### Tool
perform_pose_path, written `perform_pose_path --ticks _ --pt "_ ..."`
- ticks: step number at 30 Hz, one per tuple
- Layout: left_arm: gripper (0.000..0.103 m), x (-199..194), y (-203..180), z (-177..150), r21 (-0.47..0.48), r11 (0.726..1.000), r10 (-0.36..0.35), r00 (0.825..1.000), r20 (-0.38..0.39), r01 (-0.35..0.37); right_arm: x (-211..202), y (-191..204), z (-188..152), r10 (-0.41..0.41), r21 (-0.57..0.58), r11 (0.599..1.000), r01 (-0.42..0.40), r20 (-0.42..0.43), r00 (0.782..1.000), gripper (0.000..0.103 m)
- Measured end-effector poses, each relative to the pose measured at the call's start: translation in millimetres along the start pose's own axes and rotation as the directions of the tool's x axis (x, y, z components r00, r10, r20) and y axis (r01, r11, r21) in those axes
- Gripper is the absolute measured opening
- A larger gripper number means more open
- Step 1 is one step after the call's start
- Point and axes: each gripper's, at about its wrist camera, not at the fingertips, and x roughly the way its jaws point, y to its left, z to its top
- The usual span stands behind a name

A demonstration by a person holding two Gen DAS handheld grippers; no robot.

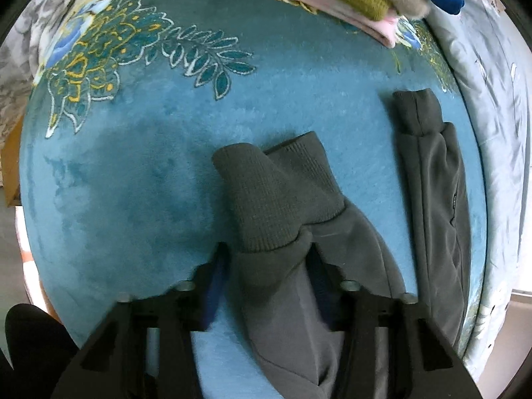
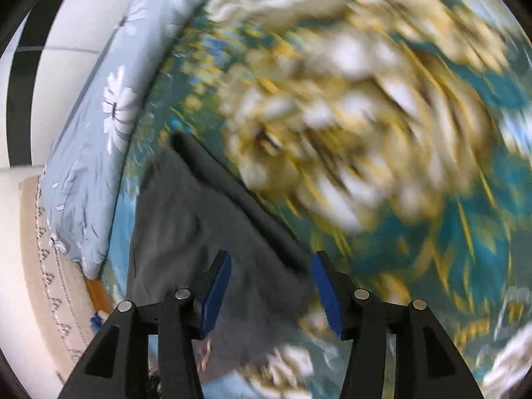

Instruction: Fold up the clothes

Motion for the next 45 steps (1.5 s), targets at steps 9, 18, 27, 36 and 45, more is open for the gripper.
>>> perform_pose_path --ticks 9,18,27,36,45 --pt "0.010 -16.6 5.7 -0.7 0.002 0.993 -0.115 0.992 0.047 0.115 36.9 8.5 -27.9 0.025 0.053 0.998 -0.024 -0.030 0.999 0.030" --pt "0.009 -38.9 20.3 -0.1 -0.127 0.976 -0.184 0.983 -0.029 0.179 -18.2 50.3 -32.6 0.117 0.057 0.992 -0.116 -0.018 0.993 0.022" --pt "0.009 -35.6 -78.5 72.5 -0.174 0.964 -0.231 0.955 -0.187 0.199 7.5 148.9 25.7 0.186 0.085 0.980 -0.181 -0.062 0.981 0.022" --pt "0.009 -0.1 -100.1 94.5 -0.404 0.850 -0.418 0.900 -0.124 0.339 45.7 184.1 80.0 0.199 0.158 0.968 -0.193 -0.022 0.980 0.022" --pt "0.048 13.6 -102.9 105.3 -0.371 0.742 -0.596 0.803 0.016 0.558 68.7 191.6 94.8 0.219 0.062 0.973 -0.222 0.060 0.974 0.025"
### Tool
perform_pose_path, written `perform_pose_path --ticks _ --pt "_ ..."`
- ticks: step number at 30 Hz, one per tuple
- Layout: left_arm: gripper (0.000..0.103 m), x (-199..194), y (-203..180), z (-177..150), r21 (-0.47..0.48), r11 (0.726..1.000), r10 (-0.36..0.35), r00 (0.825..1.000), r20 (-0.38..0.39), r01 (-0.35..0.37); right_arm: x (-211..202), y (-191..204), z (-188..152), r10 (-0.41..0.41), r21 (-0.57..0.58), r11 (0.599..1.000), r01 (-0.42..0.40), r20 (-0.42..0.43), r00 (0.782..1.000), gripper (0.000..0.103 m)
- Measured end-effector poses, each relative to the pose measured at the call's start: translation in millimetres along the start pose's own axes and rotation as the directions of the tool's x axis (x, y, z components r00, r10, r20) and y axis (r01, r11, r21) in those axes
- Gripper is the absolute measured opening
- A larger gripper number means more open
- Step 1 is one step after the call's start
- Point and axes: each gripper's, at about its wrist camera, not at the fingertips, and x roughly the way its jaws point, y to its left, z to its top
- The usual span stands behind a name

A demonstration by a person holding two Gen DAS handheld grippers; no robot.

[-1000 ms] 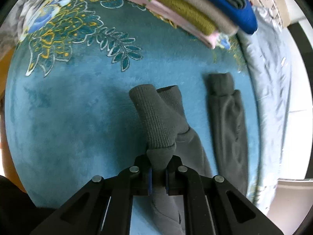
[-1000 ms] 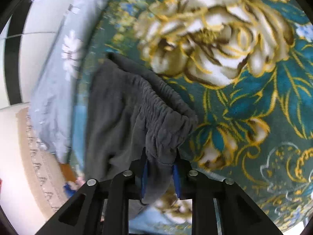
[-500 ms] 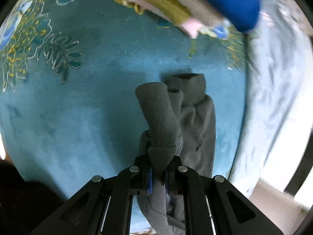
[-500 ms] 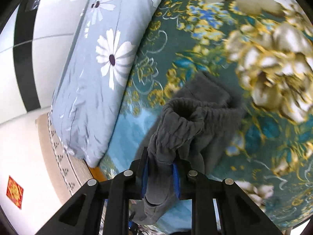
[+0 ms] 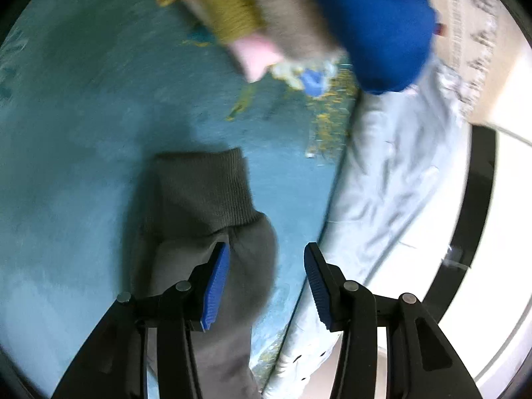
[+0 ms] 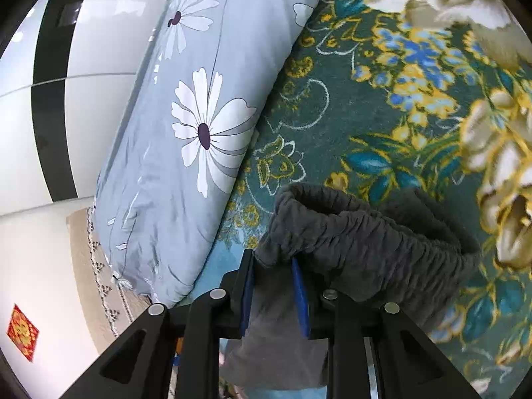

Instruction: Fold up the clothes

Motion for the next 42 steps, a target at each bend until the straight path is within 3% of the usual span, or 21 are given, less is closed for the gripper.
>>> perform_pose_path --ticks 4,7,10,15,19,22,25,28,36,38,39,42 --pt "0.049 -8.0 -0.7 1.3 0.153 0.987 -0.041 0.999 0.010 0.039 4.9 -8.4 0.8 0.031 -0.018 0.999 -0.031 0.024 0.999 0.032" --pt "0.052 -11.3 8.2 -3.9 0.267 0.960 0.075 0.996 0.038 -0.082 -4.3 -5.0 -2.5 0.088 -0.057 0.995 -0.085 0.049 0.995 0.057" --pt "0.053 -3.0 21.7 -7.6 0.329 0.925 0.182 0.982 0.049 -0.188 -23.5 1.3 -11.1 0.130 -0.125 0.985 -0.122 0.056 0.990 0.064" --pt "0.053 17.8 42.7 -12.5 0.273 0.943 0.195 0.981 0.014 -0.191 -60.5 -34.0 -39.4 0.033 -0.180 0.983 -0.018 0.083 0.996 0.068" --pt "0.053 22.8 49.0 -16.4 0.249 0.949 0.199 0.980 0.005 -0.194 -60.6 -91.8 -58.7 -0.040 -0.082 0.996 0.045 0.060 0.997 0.070" --pt "0.053 23.9 52.3 -16.9 0.213 0.961 0.180 0.984 -0.004 -0.175 -37.7 -112.6 -61.9 0.013 0.007 1.000 -0.013 0.024 1.000 0.071" --pt "0.053 19.7 52.7 -14.6 0.190 0.967 0.169 0.986 0.009 -0.167 -18.5 -116.1 -58.4 0.054 0.045 0.997 -0.056 0.042 0.998 0.071" --pt "0.053 20.4 54.7 -12.1 0.159 0.975 0.154 0.988 0.008 -0.153 -7.8 -121.3 -50.1 0.040 0.105 0.993 -0.050 0.093 0.995 0.071" --pt "0.050 29.9 41.7 -6.9 0.196 0.971 0.140 0.990 -0.001 -0.137 0.0 -127.7 -45.6 0.073 0.182 0.979 -0.090 0.096 0.993 0.071" --pt "0.040 35.5 33.9 -5.1 0.215 0.968 0.133 0.991 -0.014 -0.127 -0.1 -127.9 -45.8 0.068 0.183 0.980 -0.084 0.094 0.993 0.071" --pt "0.030 38.0 30.0 -4.5 0.228 0.966 0.132 0.991 -0.022 -0.124 -0.2 -128.0 -45.9 0.065 0.183 0.980 -0.082 0.093 0.994 0.071" --pt "0.015 35.5 16.2 -10.8 0.323 0.932 0.179 0.984 -0.006 -0.167 -0.4 -128.3 -46.2 0.058 0.185 0.980 -0.073 0.089 0.994 0.071"
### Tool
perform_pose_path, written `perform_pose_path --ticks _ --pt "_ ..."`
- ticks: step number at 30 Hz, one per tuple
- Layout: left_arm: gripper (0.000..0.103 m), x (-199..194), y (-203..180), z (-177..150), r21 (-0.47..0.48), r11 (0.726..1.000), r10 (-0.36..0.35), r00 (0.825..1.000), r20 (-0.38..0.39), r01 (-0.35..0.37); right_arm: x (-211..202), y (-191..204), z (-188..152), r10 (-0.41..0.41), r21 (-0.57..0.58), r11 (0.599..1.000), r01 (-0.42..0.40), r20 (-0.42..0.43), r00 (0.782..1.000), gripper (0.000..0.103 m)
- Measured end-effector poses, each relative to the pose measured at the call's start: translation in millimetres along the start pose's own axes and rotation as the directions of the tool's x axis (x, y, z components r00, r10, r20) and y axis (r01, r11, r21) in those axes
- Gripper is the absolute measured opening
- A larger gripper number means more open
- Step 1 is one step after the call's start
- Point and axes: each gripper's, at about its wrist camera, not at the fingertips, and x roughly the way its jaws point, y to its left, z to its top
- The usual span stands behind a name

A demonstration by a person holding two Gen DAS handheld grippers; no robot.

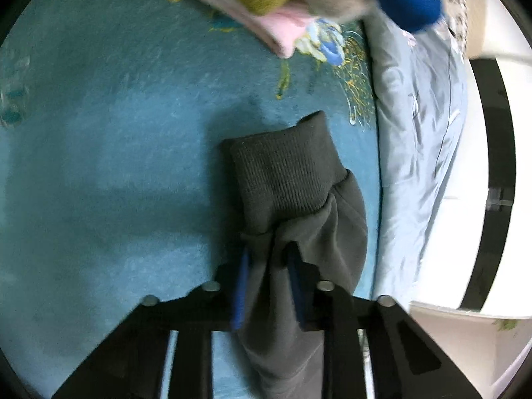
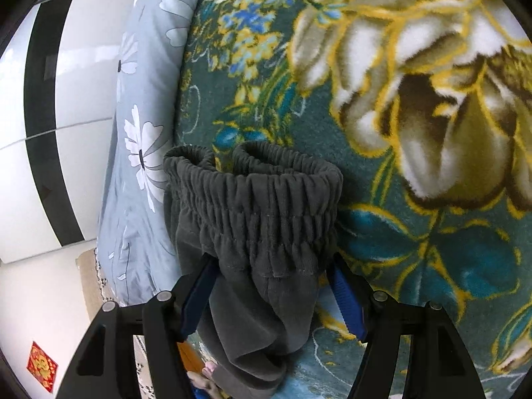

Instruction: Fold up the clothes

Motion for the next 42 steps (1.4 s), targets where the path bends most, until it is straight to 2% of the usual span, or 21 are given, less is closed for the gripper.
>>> perform_pose_path --ticks 3,5,6,7,8,9,11,14,16,17,18,19,23,27,30,31,33,34,37,40,42 --pt "0.006 -8.9 -22.7 -8.6 0.182 0.979 0.083 0.995 0.055 -0.092 -0.3 -0.4 -0.2 -0.008 0.001 1.000 0.008 -0.002 1.000 0.071" --pt "0.004 -14.1 -44.5 -14.8 0.316 0.946 0.044 0.996 0.082 -0.068 -0.5 -0.6 -0.3 -0.014 0.001 1.000 0.014 -0.003 1.000 0.071" --pt "0.004 -21.4 -53.0 -15.0 0.344 0.939 -0.053 0.995 0.080 0.022 -0.6 -0.7 -0.4 -0.016 0.002 1.000 0.016 -0.004 1.000 0.071" --pt "0.001 -29.1 -61.0 -14.9 0.369 0.923 -0.151 0.985 0.078 0.112 -0.8 -0.7 -0.4 -0.019 -0.001 1.000 0.019 -0.005 1.000 0.071" --pt "0.000 -39.7 -64.2 -13.2 0.374 0.907 -0.243 0.966 0.090 0.194 -1.2 -0.5 -0.5 -0.023 -0.006 1.000 0.023 -0.005 1.000 0.071" --pt "0.000 -45.1 -64.9 -9.6 0.371 0.907 -0.261 0.958 0.118 0.202 -1.5 -0.4 -0.5 -0.026 -0.012 1.000 0.026 -0.005 1.000 0.071" --pt "0.000 -32.9 -57.5 5.5 0.314 0.943 -0.150 0.982 0.113 0.108 -1.1 -0.8 -1.1 -0.027 -0.010 1.000 0.027 -0.007 1.000 0.071" --pt "0.000 -8.7 -36.6 16.9 0.221 0.975 -0.050 0.997 0.062 0.035 0.3 -2.0 -2.3 -0.026 -0.001 1.000 0.026 -0.010 1.000 0.071" --pt "0.002 -6.3 -24.6 13.2 0.186 0.982 -0.057 0.997 0.058 0.045 0.8 -2.2 -2.8 -0.026 0.002 1.000 0.026 -0.012 1.000 0.071" --pt "0.006 -5.3 -18.6 11.3 0.169 0.984 -0.057 0.997 0.055 0.047 0.4 -1.5 -2.6 -0.028 -0.003 1.000 0.028 -0.013 1.000 0.071" --pt "0.023 -5.2 -12.6 9.1 0.159 0.987 -0.033 0.998 0.046 0.026 0.0 -0.7 -2.5 -0.031 -0.008 0.999 0.031 -0.014 0.999 0.071" --pt "0.046 -4.6 -7.1 7.4 0.149 0.989 -0.010 0.999 0.037 0.004 0.1 0.0 -2.4 -0.033 -0.011 0.999 0.033 -0.013 0.999 0.071" --pt "0.052 6.1 -4.2 3.4 0.111 0.994 0.011 1.000 0.015 -0.013 3.1 2.7 -2.7 -0.037 -0.008 0.999 0.037 -0.009 0.999 0.071" --pt "0.055 20.0 -12.7 -1.8 0.131 0.990 0.048 0.999 -0.010 -0.046 5.5 4.9 -2.8 -0.040 -0.004 0.999 0.040 -0.004 0.999 0.071" --pt "0.050 28.5 -18.6 -2.1 0.125 0.990 0.062 0.998 -0.022 -0.059 2.9 4.3 -3.1 -0.042 -0.002 0.999 0.042 0.000 0.999 0.071" --pt "0.030 31.4 -20.8 -1.3 0.118 0.991 0.067 0.997 -0.025 -0.063 3.1 4.9 -2.4 -0.045 -0.002 0.999 0.045 0.003 0.999 0.071" --pt "0.013 33.4 -24.0 0.9 0.104 0.991 0.083 0.996 -0.024 -0.080 3.8 6.6 -2.3 -0.049 -0.005 0.999 0.049 0.009 0.999 0.071" --pt "0.009 31.9 -25.7 1.2 0.106 0.992 0.075 0.997 -0.022 -0.072 4.3 7.9 -2.5 -0.047 -0.006 0.999 0.047 0.011 0.999 0.071" --pt "0.007 22.9 -37.5 -1.1 0.148 0.987 0.066 0.998 0.002 -0.066 6.2 14.0 -3.4 -0.031 -0.005 0.999 0.032 0.018 0.999 0.070" --pt "0.006 7.6 -60.4 1.2 0.186 0.981 0.044 0.999 0.022 -0.047 -5.2 30.9 -3.2 -0.008 -0.045 0.999 0.009 0.029 1.000 0.054" --pt "0.006 -4.3 -78.0 3.7 0.213 0.977 0.019 0.999 0.036 -0.026 -20.3 46.9 -1.9 0.035 -0.099 0.995 -0.032 0.030 0.999 0.035"
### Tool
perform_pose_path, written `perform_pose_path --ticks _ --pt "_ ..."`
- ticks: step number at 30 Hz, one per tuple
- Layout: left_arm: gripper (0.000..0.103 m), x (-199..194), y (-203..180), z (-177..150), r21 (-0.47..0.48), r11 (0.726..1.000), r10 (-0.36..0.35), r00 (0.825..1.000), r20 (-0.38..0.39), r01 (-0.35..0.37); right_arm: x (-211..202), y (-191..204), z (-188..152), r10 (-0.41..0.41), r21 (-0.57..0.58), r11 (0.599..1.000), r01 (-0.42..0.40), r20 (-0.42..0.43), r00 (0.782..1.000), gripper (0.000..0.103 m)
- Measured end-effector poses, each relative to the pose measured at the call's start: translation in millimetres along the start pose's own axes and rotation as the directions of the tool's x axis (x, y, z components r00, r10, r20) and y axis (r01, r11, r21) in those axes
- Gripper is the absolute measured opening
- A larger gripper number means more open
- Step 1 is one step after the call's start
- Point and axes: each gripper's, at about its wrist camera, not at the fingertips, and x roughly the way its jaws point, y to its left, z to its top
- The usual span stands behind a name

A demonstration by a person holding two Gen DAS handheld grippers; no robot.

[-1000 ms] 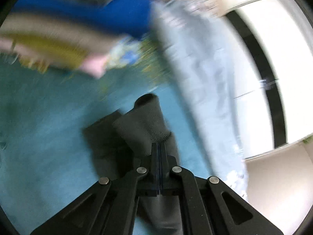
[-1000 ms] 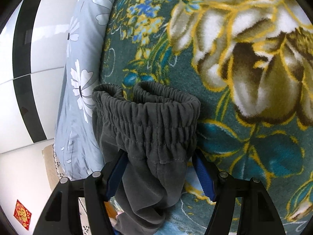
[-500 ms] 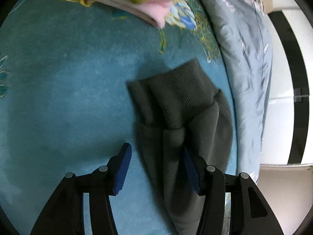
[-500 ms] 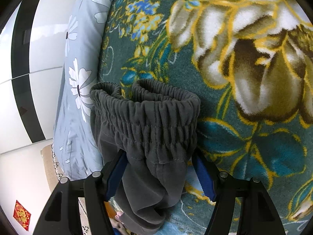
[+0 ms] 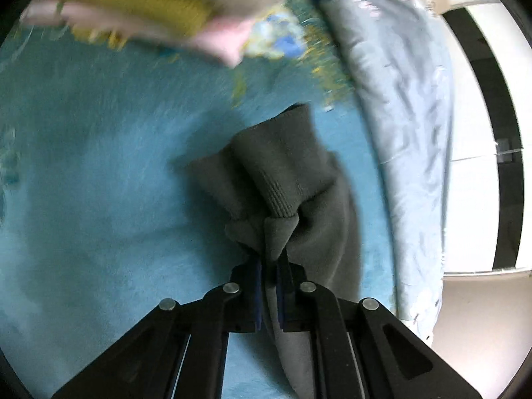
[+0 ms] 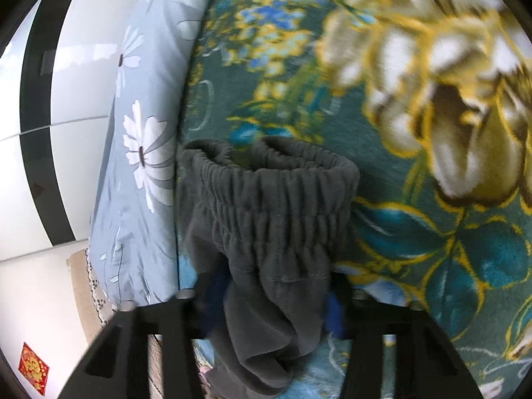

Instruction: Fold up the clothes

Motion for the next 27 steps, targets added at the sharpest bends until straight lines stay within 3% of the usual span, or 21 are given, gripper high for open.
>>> perform_pose_path --ticks 1,3,5,8,9,11,12,13,15,18,22,23,25,27 --pt "0.006 -6.9 -8.7 3.1 0.014 1.000 -0.015 1.000 0.011 0.015 -7.2 8.1 1.7 0.021 -0.026 0.999 -0.021 0.002 1.000 0.033" --pt "0.006 -34.3 -33.3 6.1 0.057 0.992 -0.112 0.992 0.052 0.109 -21.7 24.4 5.1 0.064 -0.079 0.995 -0.063 0.003 0.998 0.029" --pt "0.006 -73.8 -49.1 -0.6 0.111 0.970 -0.230 0.967 0.106 0.218 -36.2 40.6 8.5 0.106 -0.132 0.986 -0.105 0.002 0.994 0.028" --pt "0.007 -119.3 -28.4 -37.9 0.132 0.956 -0.281 0.950 0.137 0.264 -56.6 56.3 12.2 0.155 -0.196 0.969 -0.153 -0.003 0.988 0.028" --pt "0.007 -114.9 -16.8 -49.2 0.117 0.965 -0.248 0.960 0.131 0.234 -57.2 44.9 11.0 0.130 -0.193 0.973 -0.129 -0.009 0.991 0.028" --pt "0.007 -84.9 4.5 -63.2 0.122 0.990 -0.080 0.994 0.081 0.070 -40.8 11.7 11.9 -0.011 -0.145 0.989 0.006 -0.031 0.999 0.028" --pt "0.007 -63.4 19.0 -69.8 0.102 0.995 0.011 0.999 0.043 -0.015 -31.1 -6.6 12.9 -0.091 -0.114 0.990 0.085 -0.045 0.995 0.028" --pt "0.007 -46.7 36.3 -74.4 0.053 0.997 0.061 0.998 0.008 -0.061 -23.6 -22.5 13.0 -0.136 -0.081 0.988 0.131 -0.058 0.989 0.028" --pt "0.007 -15.4 69.2 -83.1 -0.039 0.988 0.147 0.987 -0.063 -0.150 -16.5 -42.4 11.5 -0.144 -0.029 0.989 0.142 -0.075 0.987 0.028" --pt "0.007 -18.3 78.8 -81.2 -0.134 0.986 0.093 0.994 -0.049 -0.099 -21.2 -36.3 10.3 -0.132 -0.072 0.989 0.126 -0.076 0.988 0.028" --pt "0.007 -39.9 43.1 -80.2 -0.011 0.999 0.034 0.997 0.068 -0.034 -27.6 -19.4 9.2 -0.089 -0.126 0.989 0.080 -0.064 0.994 0.028" --pt "0.007 -40.8 45.2 -82.2 -0.024 0.999 0.030 0.997 0.077 -0.029 -29.7 -18.0 7.6 -0.074 -0.137 0.988 0.066 -0.054 0.996 0.028" --pt "0.007 -25.8 62.0 -82.9 -0.100 0.991 0.086 0.996 0.022 -0.083 -26.1 -31.8 9.2 -0.107 -0.113 0.988 0.100 -0.057 0.993 0.028" --pt "0.007 -15.5 73.2 -80.5 -0.181 0.979 0.091 0.995 -0.034 -0.096 -18.9 -50.3 10.7 -0.149 -0.069 0.987 0.144 -0.064 0.987 0.028"
